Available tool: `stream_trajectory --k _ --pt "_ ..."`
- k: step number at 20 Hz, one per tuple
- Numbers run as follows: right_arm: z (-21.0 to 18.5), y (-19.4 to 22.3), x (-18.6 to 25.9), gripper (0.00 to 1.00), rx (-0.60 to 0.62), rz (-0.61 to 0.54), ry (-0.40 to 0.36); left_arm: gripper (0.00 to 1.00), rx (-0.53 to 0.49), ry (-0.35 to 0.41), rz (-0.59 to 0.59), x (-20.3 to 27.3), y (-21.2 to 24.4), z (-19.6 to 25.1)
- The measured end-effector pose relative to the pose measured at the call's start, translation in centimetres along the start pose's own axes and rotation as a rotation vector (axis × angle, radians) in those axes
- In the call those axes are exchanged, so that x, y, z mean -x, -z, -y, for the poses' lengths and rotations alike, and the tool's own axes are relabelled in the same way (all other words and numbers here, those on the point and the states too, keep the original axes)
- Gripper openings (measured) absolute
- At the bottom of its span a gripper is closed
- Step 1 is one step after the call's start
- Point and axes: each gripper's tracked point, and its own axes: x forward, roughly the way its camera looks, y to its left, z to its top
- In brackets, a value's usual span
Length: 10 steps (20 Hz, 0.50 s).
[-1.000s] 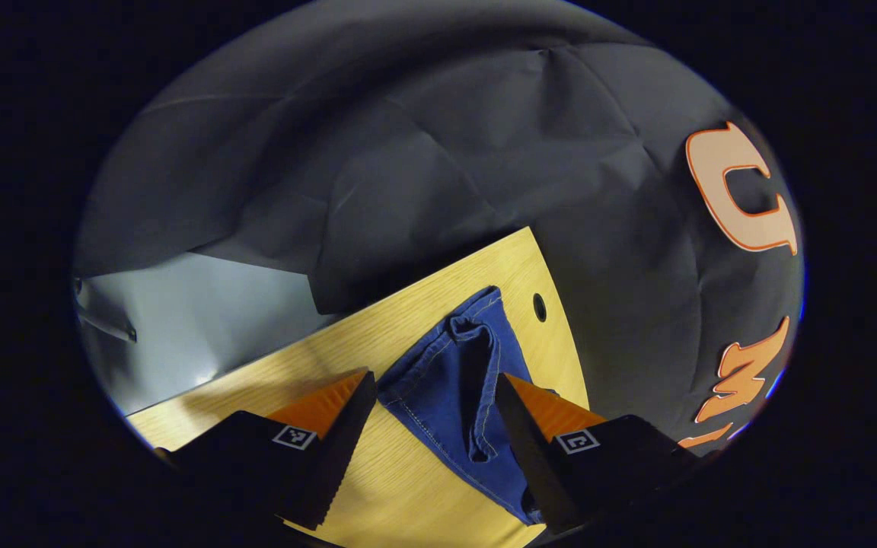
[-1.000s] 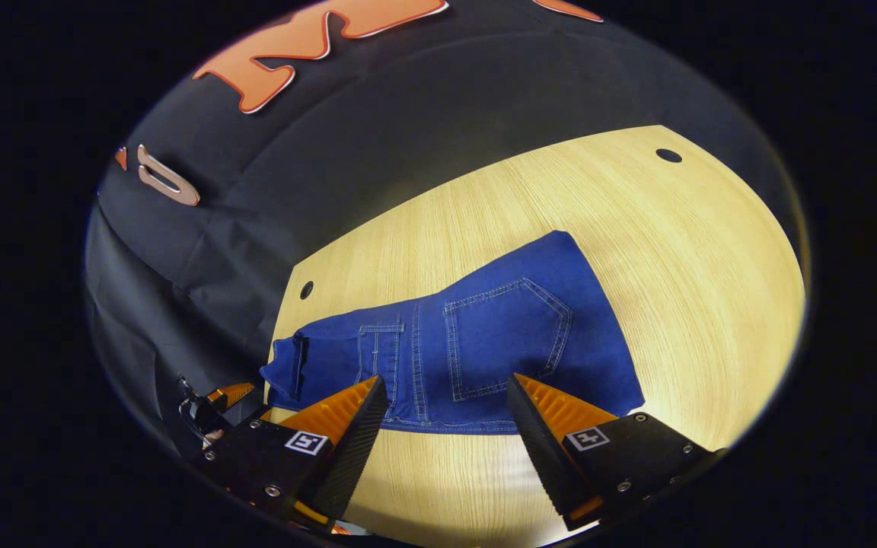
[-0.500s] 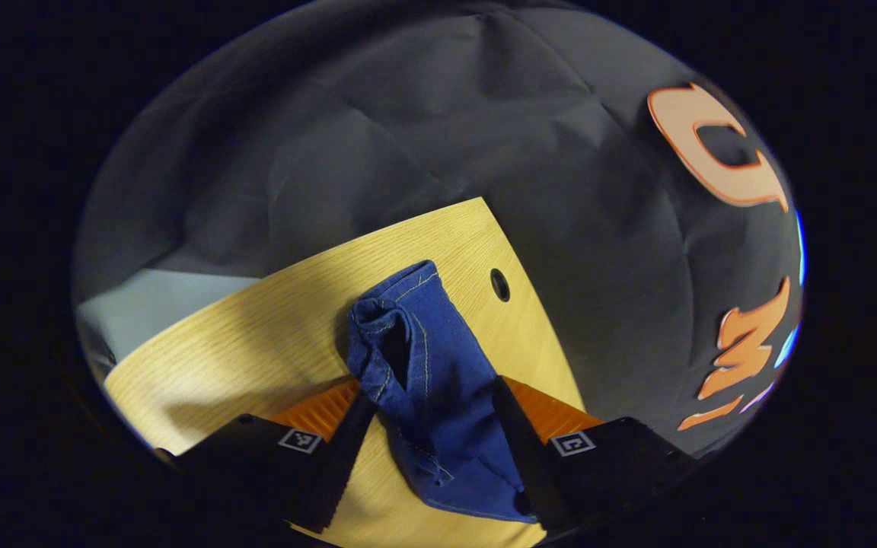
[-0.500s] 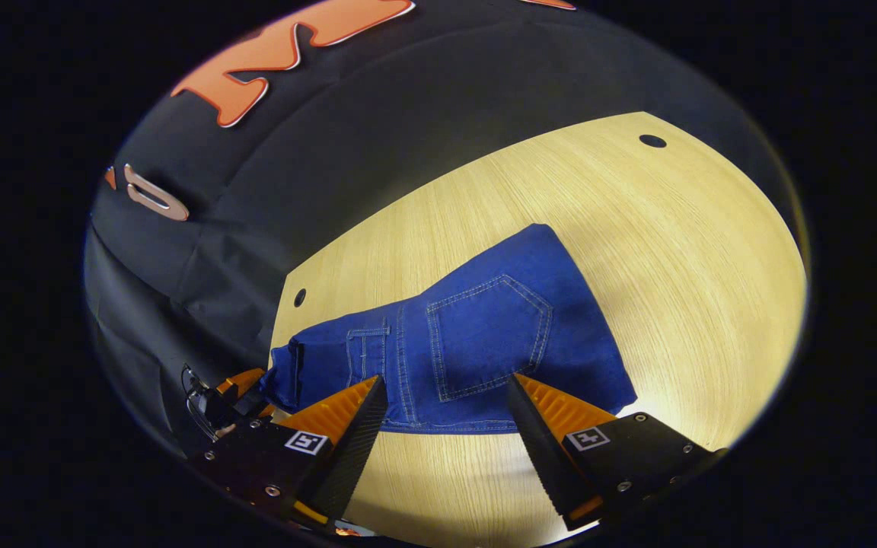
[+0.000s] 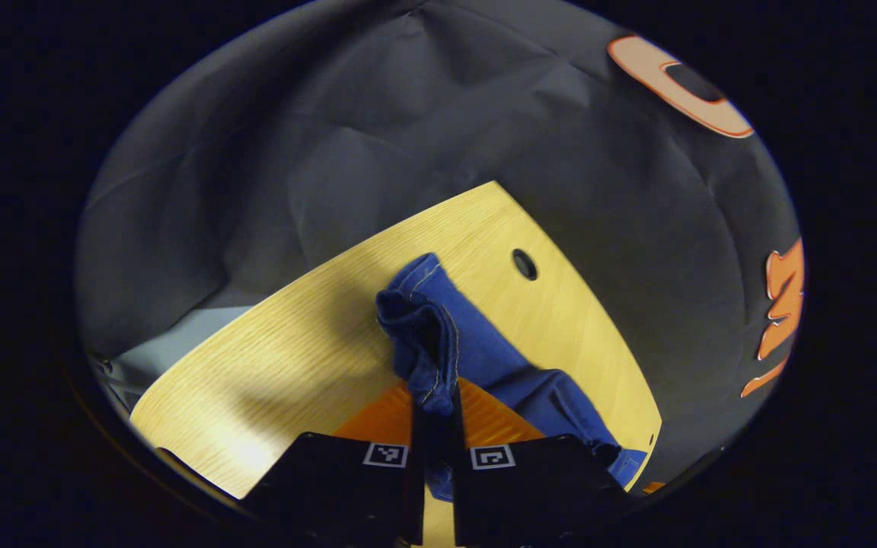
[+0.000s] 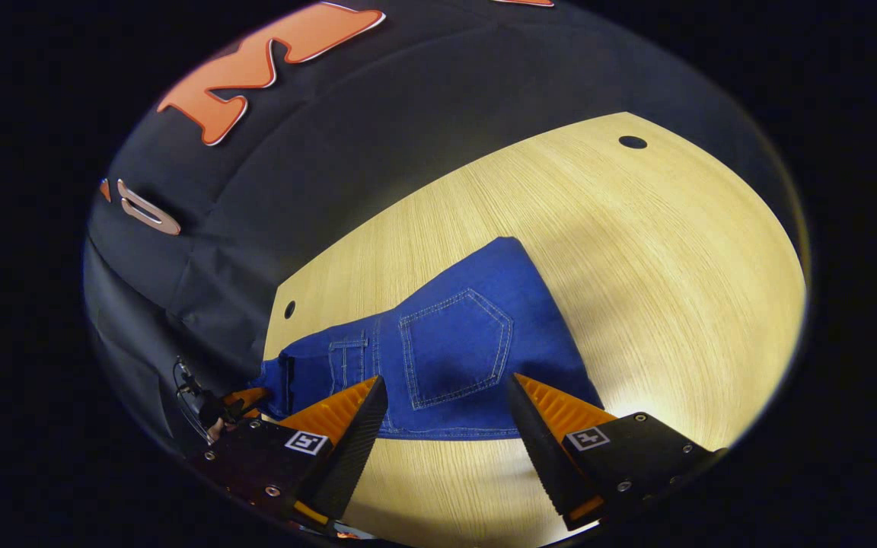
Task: Grasp the waist and the cuffs of the jeans and fold them to make the two legs overlap; first hold the waist and fold one-third of the jeans toward the cuffs, then hold the cuffs and fold the remaining one-third in the same direction to finish folding.
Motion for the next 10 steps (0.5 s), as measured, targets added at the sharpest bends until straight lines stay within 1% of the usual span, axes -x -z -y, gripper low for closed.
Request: stream_trajectory --k 3,4,5,6,9,10 --pt "-0.3 -1.2 0.9 0.98 -0.009 0.023 -0.042 0.15 -0.111 0.028 0.07 3.6 -1.4 4.0" --pt "-0.3 -1.7 1.4 0.98 -0.006 0.032 -0.059 0.15 -0.185 0.019 0.092 5.2 -1.8 6.1" --pt "-0.3 -2.0 1.9 0.98 -0.005 0.041 -0.074 0.16 -0.235 0.016 0.107 6.2 -2.1 7.9" --pt "-0.3 -2.5 2.8 0.98 -0.006 0.055 -0.094 0.15 -0.289 0.027 0.129 7.3 -1.9 10.6" --pt "-0.2 -3.5 5.1 0.98 -0.044 0.069 -0.167 0.15 -0.38 0.068 0.178 11.1 -1.3 16.6" --pt "0.2 -4.0 5.7 0.98 -0.046 0.078 -0.176 0.15 -0.409 0.079 0.188 12.1 -1.0 18.5"
